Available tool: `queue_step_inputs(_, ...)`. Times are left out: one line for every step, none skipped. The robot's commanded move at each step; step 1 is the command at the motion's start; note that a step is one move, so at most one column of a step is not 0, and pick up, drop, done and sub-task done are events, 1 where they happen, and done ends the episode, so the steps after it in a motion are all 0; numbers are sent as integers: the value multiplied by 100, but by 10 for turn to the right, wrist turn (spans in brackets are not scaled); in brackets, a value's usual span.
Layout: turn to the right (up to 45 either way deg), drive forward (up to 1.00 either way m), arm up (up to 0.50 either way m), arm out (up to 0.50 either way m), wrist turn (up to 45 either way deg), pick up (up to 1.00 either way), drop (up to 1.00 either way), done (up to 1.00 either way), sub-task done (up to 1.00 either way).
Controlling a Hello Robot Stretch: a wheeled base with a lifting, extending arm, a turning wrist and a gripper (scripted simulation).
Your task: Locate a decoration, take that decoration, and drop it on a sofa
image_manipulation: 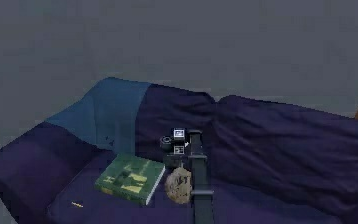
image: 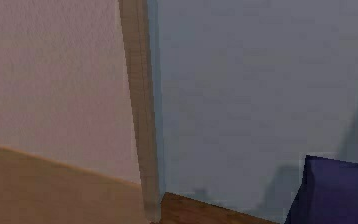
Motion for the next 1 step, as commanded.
queue_step_inputs(0,0,0,-8,0,0,0,0,0)
